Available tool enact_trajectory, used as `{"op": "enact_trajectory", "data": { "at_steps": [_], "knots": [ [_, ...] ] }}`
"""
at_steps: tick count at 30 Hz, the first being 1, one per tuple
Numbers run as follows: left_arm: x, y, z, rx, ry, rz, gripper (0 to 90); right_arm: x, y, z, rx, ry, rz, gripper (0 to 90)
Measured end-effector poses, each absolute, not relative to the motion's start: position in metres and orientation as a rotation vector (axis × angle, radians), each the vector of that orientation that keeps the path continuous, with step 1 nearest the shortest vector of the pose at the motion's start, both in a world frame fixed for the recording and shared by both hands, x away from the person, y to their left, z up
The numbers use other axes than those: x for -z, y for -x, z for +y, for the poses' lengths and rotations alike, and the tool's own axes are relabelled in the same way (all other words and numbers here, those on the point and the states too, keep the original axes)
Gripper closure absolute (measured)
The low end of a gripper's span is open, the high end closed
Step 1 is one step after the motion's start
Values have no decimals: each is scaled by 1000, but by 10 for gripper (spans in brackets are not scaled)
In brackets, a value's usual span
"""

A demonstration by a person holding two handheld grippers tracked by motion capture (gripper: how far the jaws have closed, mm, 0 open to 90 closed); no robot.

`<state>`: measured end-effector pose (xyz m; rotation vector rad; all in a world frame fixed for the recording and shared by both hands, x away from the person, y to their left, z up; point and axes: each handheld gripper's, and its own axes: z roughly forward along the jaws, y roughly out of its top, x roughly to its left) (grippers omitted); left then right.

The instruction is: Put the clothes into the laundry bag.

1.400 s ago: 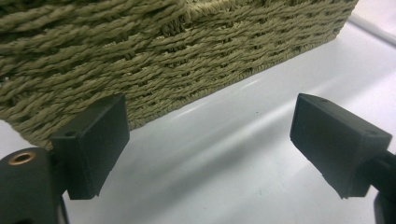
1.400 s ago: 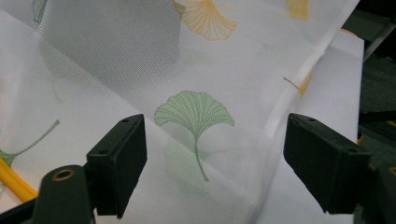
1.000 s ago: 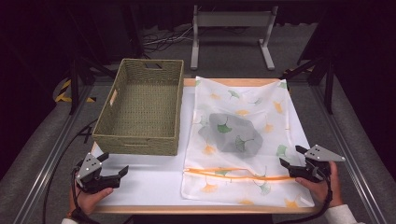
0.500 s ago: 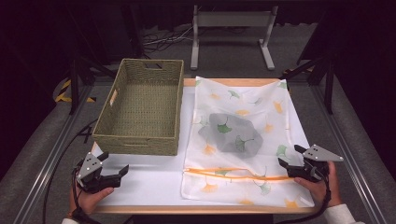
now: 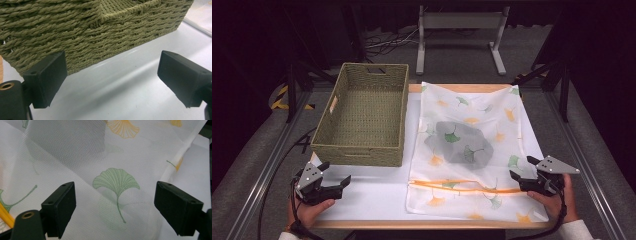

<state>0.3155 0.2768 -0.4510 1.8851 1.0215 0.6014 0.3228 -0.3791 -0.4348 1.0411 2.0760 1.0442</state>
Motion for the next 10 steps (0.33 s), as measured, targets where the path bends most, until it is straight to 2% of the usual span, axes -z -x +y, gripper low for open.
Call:
{"op": "enact_trajectory", "data": {
  "at_steps": [10],
  "knots": [
    [451, -319, 273, -598, -1898, 1022, 98, 434, -319, -380, -1040, -1048, 2074, 187]
  ]
}}
